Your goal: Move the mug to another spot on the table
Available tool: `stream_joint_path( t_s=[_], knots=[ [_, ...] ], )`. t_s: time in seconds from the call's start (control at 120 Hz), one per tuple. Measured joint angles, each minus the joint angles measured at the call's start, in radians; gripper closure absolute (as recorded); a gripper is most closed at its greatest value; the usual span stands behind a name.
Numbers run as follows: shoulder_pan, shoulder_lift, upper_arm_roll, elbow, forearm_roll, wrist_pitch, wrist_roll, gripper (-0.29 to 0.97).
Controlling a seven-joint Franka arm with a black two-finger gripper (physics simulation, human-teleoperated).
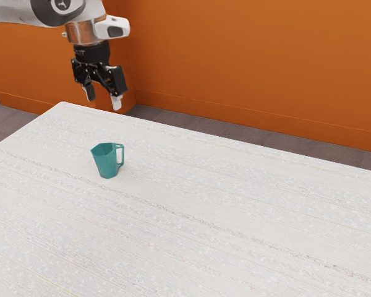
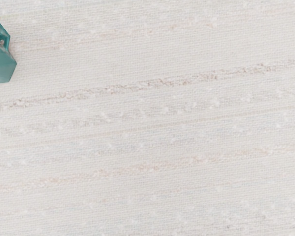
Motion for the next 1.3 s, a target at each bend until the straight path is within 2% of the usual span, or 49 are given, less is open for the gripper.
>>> stream_joint_path(
  t_s=[0.133, 0.233, 0.408, 0.6, 0.733, 0.892, 1.1, 1.167, 1.3],
  knots=[
    [0.026, -0.004, -0.004, -0.047, 0.012, 0.042, 0.017, 0.0],
    [-0.001, 0.058, 0.054, -0.059, 0.018, 0.06, 0.054, 0.0],
    [0.083, 0.247, 0.085, -0.06, 0.031, 0.147, 0.274, 0.0],
    [0.093, 0.361, 0.078, -0.053, 0.028, 0.247, 0.49, 0.0],
    [0.114, 0.422, 0.079, -0.038, -0.001, 0.301, 0.607, 0.0],
    [0.196, 0.594, 0.082, 0.176, -0.09, 0.316, 0.72, 0.0],
    [0.286, 0.809, 0.087, 0.472, -0.168, 0.257, 0.837, 0.0],
    [0.298, 0.852, 0.091, 0.519, -0.189, 0.238, 0.869, 0.0],
    [0.32, 0.943, 0.151, 0.62, -0.259, 0.197, 0.922, 0.0]
  ],
)
